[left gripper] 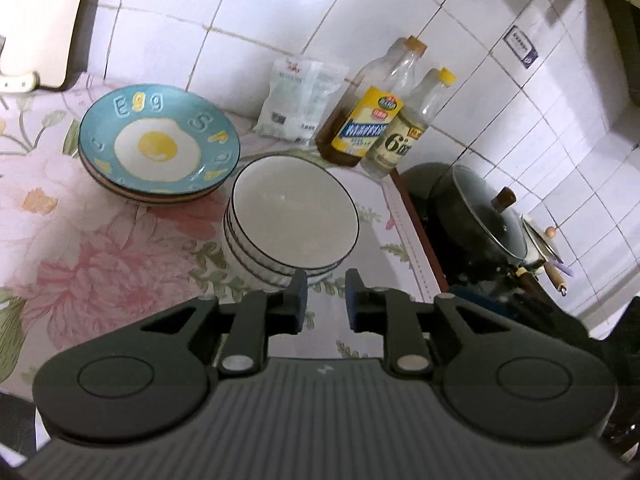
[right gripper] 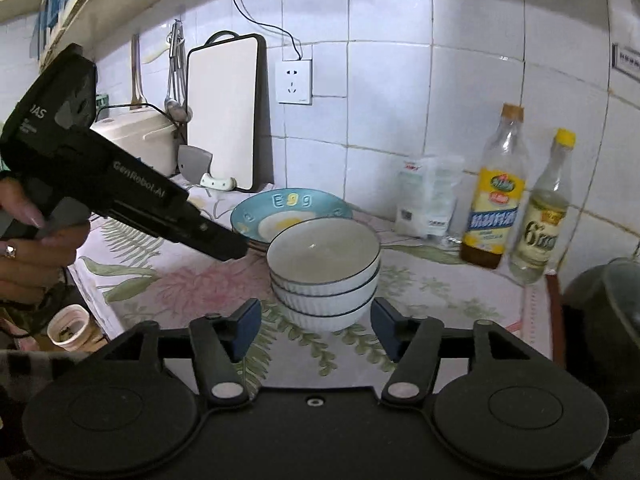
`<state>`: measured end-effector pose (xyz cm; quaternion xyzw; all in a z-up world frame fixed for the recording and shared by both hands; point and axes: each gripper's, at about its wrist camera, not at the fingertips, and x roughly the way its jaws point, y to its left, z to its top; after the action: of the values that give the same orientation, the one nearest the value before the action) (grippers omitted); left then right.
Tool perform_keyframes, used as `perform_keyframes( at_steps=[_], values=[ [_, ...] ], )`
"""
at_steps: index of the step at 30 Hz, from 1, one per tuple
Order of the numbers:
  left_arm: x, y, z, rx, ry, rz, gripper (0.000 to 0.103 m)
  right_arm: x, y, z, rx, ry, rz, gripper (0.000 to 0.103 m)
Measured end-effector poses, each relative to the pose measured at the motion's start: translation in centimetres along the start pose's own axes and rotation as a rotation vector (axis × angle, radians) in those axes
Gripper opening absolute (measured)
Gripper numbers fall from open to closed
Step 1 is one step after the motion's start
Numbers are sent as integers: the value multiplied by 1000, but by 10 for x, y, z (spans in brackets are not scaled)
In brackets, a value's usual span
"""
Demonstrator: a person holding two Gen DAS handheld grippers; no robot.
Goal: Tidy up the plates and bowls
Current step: 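Close both grippers on the rim of the three-bowl stack and lift it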
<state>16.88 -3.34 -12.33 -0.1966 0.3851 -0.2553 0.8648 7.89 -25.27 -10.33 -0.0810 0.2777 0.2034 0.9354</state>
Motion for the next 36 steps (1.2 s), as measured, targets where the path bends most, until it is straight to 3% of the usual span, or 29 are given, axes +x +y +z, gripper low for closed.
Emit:
perform_keyframes(
  at_steps=[3, 7, 11, 13, 18, 22, 26, 29, 33, 36],
  values=[
    [7, 4, -3, 9, -25, -15, 35, 18, -5, -11, 32, -5, -2, 71],
    [14, 8, -4, 34, -48, -28, 51, 44, -12, -26, 73, -25, -9, 90],
    [21, 13, -2, 22, -44, -33, 58, 72, -17, -35, 100, -11, 7, 90],
    [25, 18, -1, -9, -44, -39, 66, 84, -17, -39, 90, 1, 15, 90],
    [37, 33, 4, -100, -18, -33, 76, 111, -10, -43, -16, 32, 21, 90],
    [50, 44, 12, -177, 25, 0, 79, 123, -13, -43, -3, 18, 17, 90],
    [65, 58, 17, -253, 48, -35, 79, 132, -16, -40, 10, 6, 4, 93],
    [80, 61, 20, -269, 86, 3, 79, 142, -13, -36, -17, 47, 53, 94],
    [95, 66, 19, -273, 115, 26, 77, 152, -11, -34, -8, 52, 33, 94],
    [102, 66, 17, -258, 111, 29, 69, 156, -14, -33, 11, 56, 48, 95]
  ],
)
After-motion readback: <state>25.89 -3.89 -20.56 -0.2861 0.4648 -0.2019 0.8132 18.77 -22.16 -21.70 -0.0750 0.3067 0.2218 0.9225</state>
